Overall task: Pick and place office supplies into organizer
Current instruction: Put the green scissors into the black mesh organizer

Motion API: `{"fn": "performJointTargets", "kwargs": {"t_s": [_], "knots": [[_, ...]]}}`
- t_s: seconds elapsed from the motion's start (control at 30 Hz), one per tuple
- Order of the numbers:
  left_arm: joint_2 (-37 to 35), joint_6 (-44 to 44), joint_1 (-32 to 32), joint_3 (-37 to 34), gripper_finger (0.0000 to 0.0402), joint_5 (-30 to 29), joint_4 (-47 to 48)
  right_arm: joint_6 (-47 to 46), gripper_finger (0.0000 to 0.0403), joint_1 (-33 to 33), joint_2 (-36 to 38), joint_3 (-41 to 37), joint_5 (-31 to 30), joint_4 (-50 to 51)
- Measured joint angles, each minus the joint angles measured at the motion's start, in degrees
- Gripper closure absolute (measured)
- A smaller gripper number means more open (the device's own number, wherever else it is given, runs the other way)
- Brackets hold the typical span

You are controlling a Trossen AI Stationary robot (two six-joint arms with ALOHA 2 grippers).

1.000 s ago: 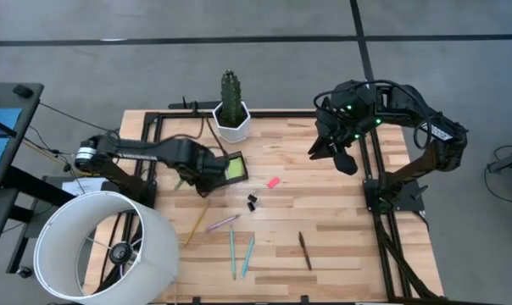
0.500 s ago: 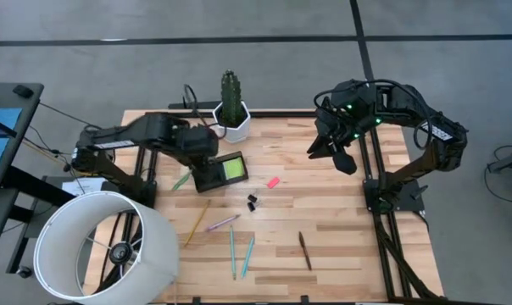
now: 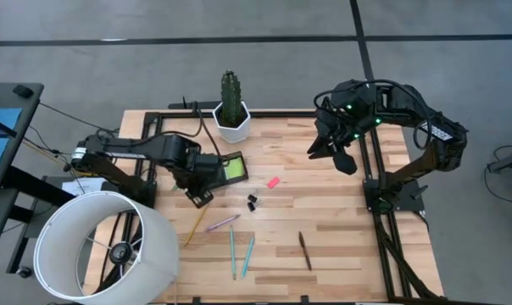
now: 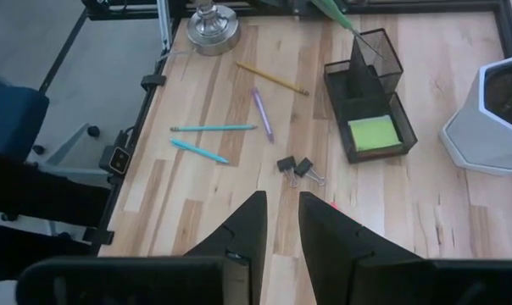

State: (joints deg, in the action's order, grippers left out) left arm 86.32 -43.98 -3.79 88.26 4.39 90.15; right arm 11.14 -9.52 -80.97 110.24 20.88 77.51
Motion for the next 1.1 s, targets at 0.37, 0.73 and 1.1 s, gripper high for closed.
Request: {"fn": "performJointTargets", "kwargs": {"t_s": [0.37, 0.73, 1.1], "knots": [[-0.2, 1.8, 0.1, 3.0, 0.0263, -10.3, -0.2, 0.0, 0.0339, 0.0, 0.0, 0.0, 0.0, 0.0], [-0.2, 4.6, -1.1, -5.6, 0.0277, -9.3, -0.1, -0.1, 0.0339, 0.0, 0.0, 0.0, 0.0, 0.0], [-1.0, 9.5, 0.4, -3.0, 0.0302, -18.2, -0.2, -0.1, 0.0339, 0.0, 0.0, 0.0, 0.0, -0.5]]}}
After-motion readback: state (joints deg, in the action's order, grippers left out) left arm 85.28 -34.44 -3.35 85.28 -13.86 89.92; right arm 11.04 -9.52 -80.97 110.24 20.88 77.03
